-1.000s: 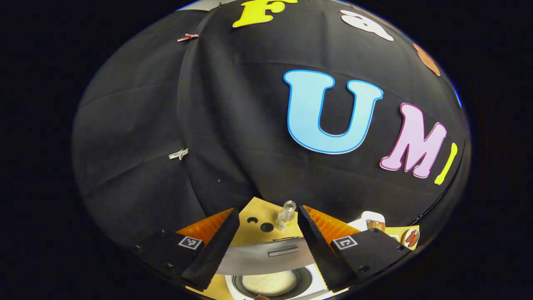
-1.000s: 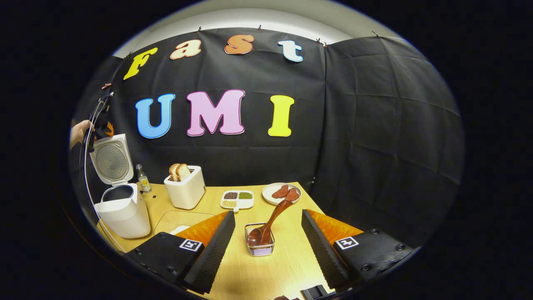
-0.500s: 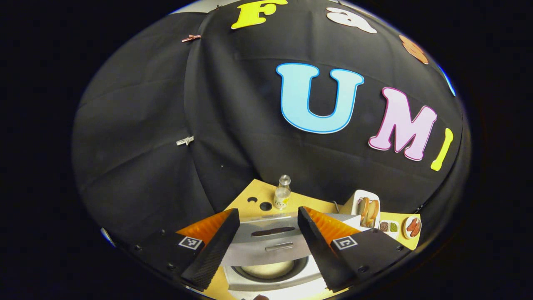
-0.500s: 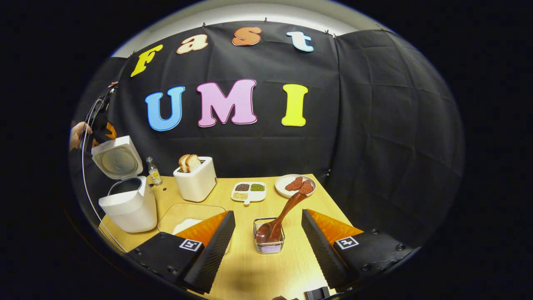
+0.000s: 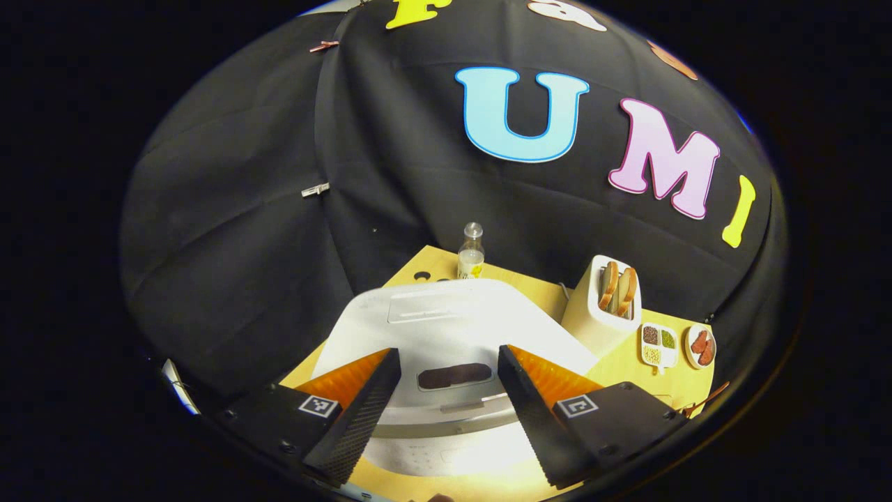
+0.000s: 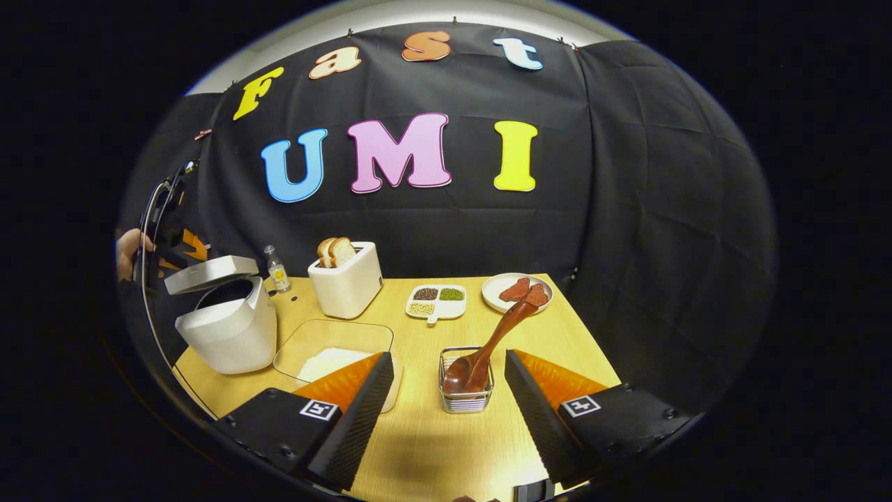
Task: Close the left gripper, press the button to open the rice cooker; take a wooden spoon from the chopstick holder with the right hand, scoop a spoonful of rice and pour it into the rice cooker, then put the wooden spoon back into the chopstick holder.
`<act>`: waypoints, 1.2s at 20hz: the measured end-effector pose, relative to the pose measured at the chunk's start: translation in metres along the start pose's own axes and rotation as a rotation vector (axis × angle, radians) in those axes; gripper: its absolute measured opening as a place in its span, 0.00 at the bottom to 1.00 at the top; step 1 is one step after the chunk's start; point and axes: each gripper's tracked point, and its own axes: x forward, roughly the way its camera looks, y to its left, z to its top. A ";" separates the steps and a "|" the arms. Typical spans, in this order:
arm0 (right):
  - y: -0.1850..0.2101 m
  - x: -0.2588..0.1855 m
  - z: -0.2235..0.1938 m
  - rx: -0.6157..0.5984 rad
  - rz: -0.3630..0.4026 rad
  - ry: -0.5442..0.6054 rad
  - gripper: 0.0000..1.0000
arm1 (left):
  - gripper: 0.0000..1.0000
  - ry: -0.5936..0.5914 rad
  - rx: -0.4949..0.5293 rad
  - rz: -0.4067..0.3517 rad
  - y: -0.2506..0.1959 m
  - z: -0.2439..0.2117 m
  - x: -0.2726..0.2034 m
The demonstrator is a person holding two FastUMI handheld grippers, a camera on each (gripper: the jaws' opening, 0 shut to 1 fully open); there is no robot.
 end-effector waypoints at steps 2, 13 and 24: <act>-0.004 0.000 -0.006 -0.005 0.006 0.009 1.00 | 0.98 0.006 0.002 0.010 0.000 -0.014 0.005; -0.030 0.008 -0.003 -0.004 0.029 0.011 1.00 | 1.00 0.024 0.019 0.046 -0.004 -0.065 0.036; -0.031 0.019 0.029 -0.090 0.163 -0.049 0.99 | 0.96 -0.117 0.041 0.006 -0.030 -0.047 -0.003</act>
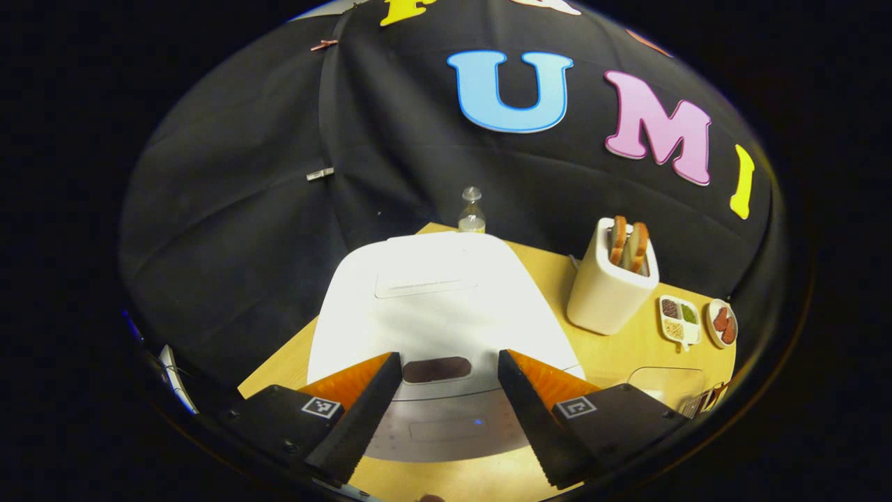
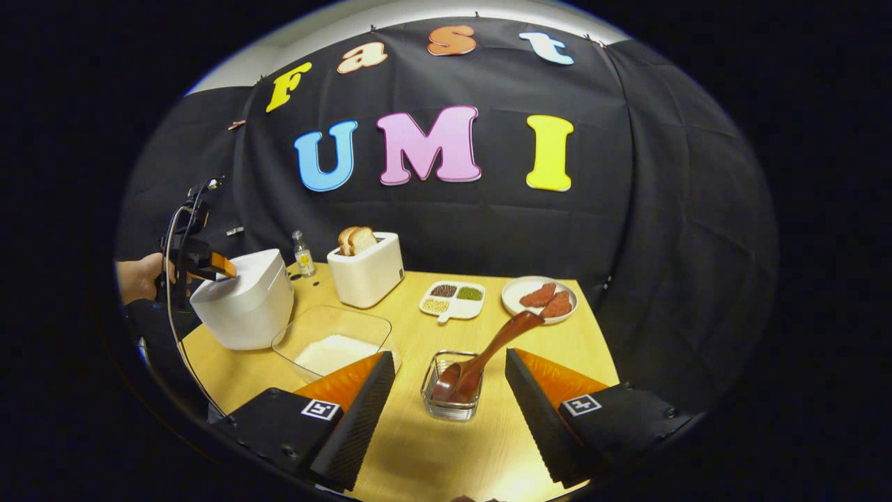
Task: Close the left gripper, press the button to open the rice cooker; take a wooden spoon from the chopstick holder with the right hand, scoop a spoonful of rice and pour it into the rice cooker, then put the wooden spoon back into the chopstick holder.
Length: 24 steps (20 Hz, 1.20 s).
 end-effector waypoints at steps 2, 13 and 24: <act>0.000 -0.008 0.023 -0.013 -0.035 -0.051 0.99 | 0.95 -0.128 0.056 -0.039 -0.007 0.032 -0.040; 0.064 -0.090 0.102 0.047 -0.151 -0.234 0.99 | 0.95 -0.385 0.014 -0.307 -0.022 0.034 -0.267; 0.108 -0.135 0.087 0.032 -0.146 -0.243 0.99 | 0.95 -0.399 -0.035 -0.378 0.026 -0.012 -0.320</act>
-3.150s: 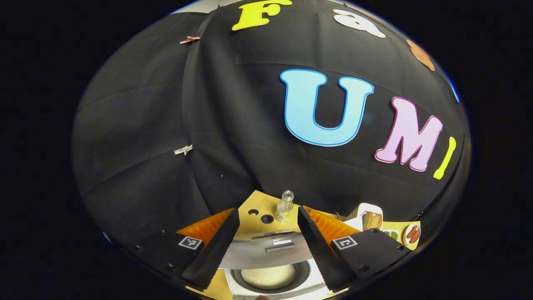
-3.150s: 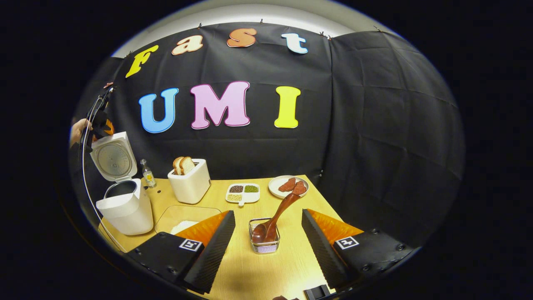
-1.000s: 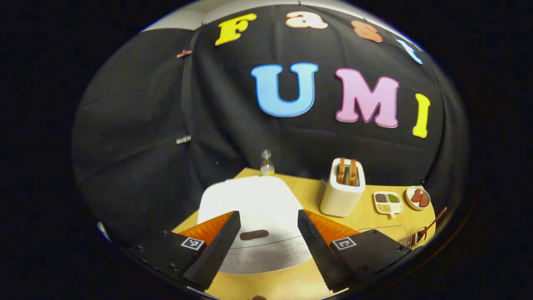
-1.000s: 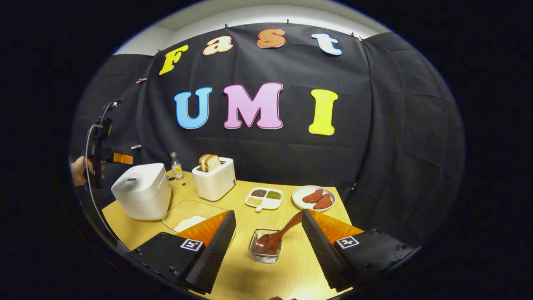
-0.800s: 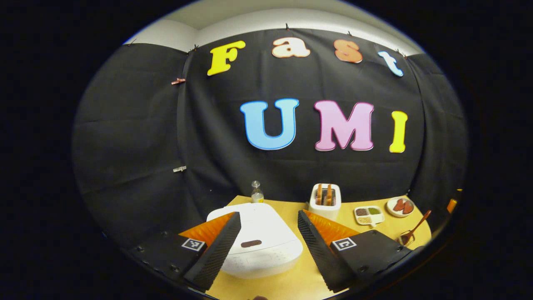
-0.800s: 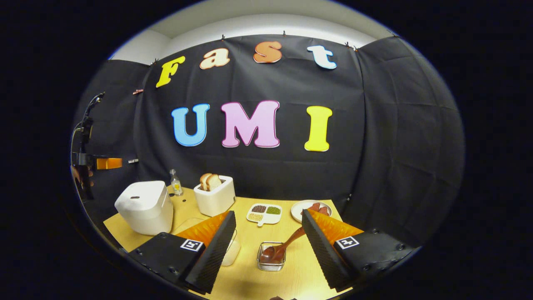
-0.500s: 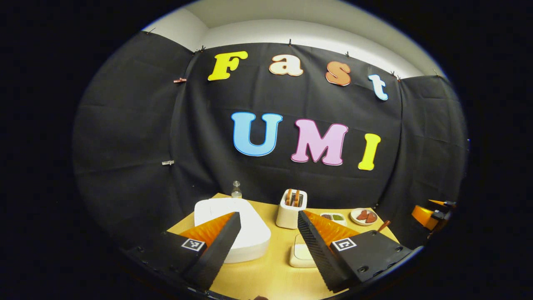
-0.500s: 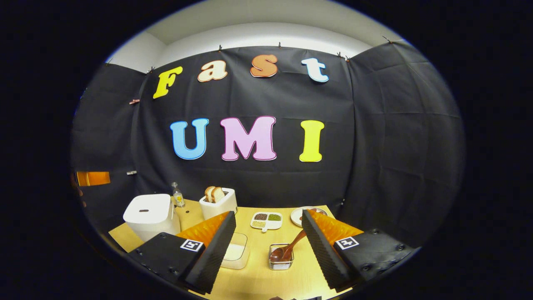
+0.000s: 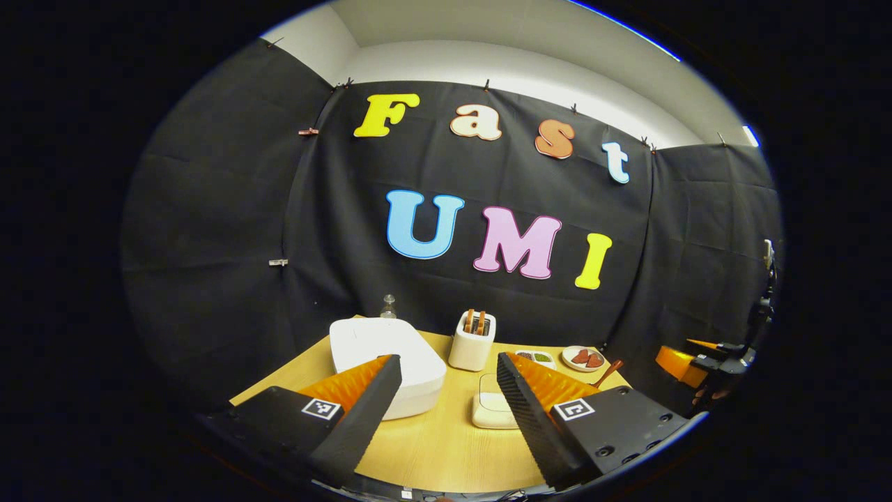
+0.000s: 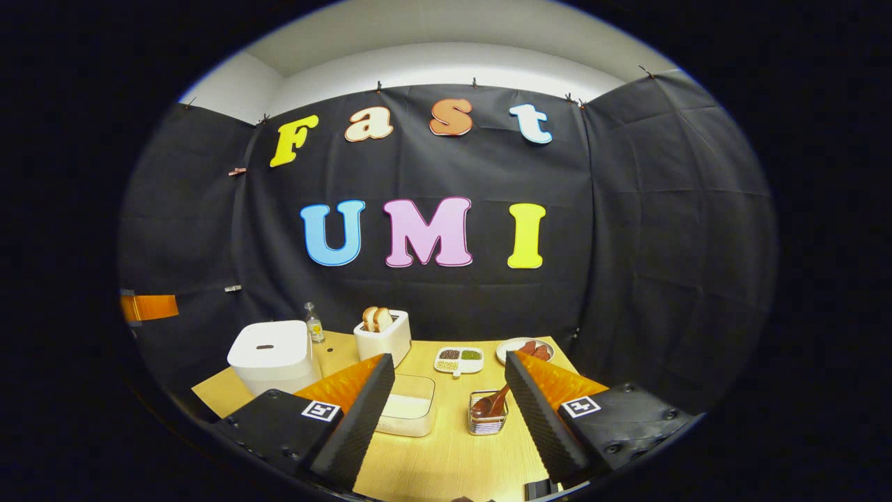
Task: Close the left gripper, press the button to open the rice cooker; take a wooden spoon from the chopstick holder with the right hand, scoop a spoonful of rice and pour it into the rice cooker, then put the wooden spoon back into the chopstick holder.
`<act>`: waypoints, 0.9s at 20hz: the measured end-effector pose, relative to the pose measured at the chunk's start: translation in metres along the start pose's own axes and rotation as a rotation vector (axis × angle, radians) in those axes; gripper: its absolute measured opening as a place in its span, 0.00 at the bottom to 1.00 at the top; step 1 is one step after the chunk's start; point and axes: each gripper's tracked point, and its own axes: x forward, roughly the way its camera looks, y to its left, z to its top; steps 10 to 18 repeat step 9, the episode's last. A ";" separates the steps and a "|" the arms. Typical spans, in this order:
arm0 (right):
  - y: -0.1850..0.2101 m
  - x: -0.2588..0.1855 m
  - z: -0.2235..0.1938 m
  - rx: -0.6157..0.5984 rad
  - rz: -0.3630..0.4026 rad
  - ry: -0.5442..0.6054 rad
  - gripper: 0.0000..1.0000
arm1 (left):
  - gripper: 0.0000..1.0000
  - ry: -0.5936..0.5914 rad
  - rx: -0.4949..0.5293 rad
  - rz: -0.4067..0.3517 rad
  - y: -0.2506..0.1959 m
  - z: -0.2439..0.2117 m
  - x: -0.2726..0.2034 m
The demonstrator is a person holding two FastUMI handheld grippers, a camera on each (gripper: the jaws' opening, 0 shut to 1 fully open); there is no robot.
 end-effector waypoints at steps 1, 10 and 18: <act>0.003 -0.001 0.001 0.007 0.002 -0.002 0.99 | 0.95 0.000 -0.007 0.004 0.003 0.000 -0.002; 0.003 -0.014 -0.002 0.053 -0.025 0.004 0.99 | 0.95 -0.023 0.131 0.009 0.009 0.008 -0.003; 0.003 -0.014 -0.002 0.053 -0.025 0.004 0.99 | 0.95 -0.023 0.131 0.009 0.009 0.008 -0.003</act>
